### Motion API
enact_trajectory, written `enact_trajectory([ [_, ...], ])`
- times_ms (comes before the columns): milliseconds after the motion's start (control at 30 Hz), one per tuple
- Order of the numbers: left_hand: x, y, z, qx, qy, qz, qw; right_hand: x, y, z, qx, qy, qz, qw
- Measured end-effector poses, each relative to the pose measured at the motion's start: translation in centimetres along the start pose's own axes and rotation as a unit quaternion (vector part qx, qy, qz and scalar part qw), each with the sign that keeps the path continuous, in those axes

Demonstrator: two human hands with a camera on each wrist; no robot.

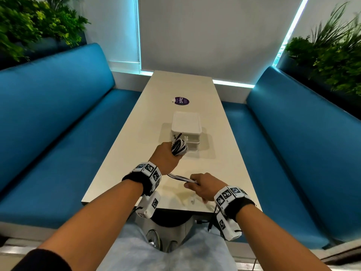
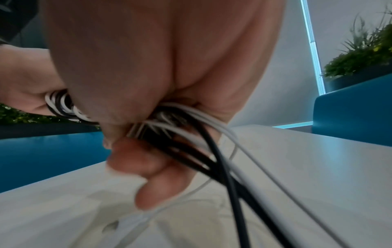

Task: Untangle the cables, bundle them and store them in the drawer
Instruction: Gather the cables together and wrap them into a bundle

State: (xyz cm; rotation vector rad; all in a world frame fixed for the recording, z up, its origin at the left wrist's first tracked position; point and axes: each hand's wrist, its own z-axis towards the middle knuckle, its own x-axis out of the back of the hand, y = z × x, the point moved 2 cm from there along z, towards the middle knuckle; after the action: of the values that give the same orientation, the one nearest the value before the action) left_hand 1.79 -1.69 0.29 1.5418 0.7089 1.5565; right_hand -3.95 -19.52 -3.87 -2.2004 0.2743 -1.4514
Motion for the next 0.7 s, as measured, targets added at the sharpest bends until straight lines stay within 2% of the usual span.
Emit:
enact_trajectory([
  [233,0.5,-0.7,-0.3,-0.003,-0.025,0.077,0.997,0.0,-0.1,0.4,0.039,-0.003,-0.074,0.996],
  [500,0.3,-0.4,-1.0,-0.031,-0.085,0.156,0.984,0.3,-0.2,0.8,0.051,0.022,-0.114,0.992],
  [700,-0.8,-0.7,-1.6,-0.062,-0.189,0.201,0.959,1.1,-0.4,1.5,0.039,0.060,-0.178,0.981],
])
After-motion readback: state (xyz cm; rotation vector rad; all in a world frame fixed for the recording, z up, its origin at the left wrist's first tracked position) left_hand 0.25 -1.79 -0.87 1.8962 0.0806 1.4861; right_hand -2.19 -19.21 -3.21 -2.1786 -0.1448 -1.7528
